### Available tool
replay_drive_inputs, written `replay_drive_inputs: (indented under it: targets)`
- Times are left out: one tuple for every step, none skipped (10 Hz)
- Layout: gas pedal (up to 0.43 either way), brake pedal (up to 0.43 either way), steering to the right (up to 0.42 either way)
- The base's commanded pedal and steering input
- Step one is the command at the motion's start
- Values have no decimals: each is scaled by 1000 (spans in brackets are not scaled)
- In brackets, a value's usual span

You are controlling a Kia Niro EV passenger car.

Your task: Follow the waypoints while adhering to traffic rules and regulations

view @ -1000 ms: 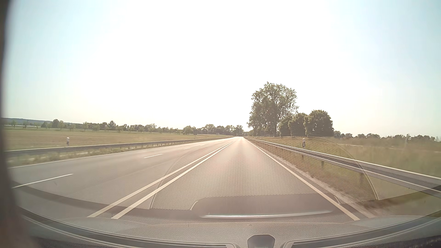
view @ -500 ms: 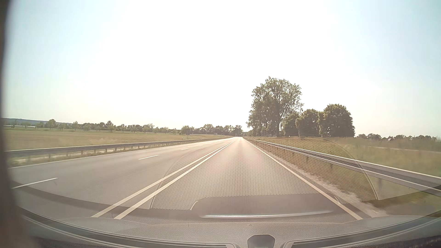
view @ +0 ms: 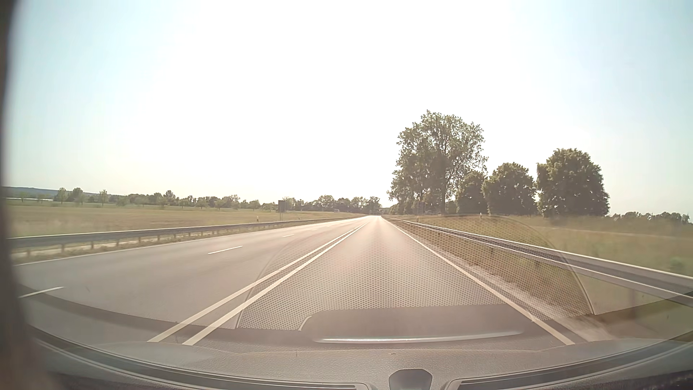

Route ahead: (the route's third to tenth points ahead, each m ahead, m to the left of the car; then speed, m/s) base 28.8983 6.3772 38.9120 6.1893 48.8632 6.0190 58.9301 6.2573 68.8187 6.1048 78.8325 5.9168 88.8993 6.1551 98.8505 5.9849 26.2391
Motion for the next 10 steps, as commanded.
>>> replay_drive_inputs:
  targets:
    - [461, 6, 4]
    - [461, 6, 4]
    - [461, 6, 4]
    - [461, 6, 4]
    - [461, 6, 4]
    - [461, 6, 4]
    - [461, 6, 5]
    - [461, 6, 6]
    - [461, 6, 7]
    - [461, 6, 7]
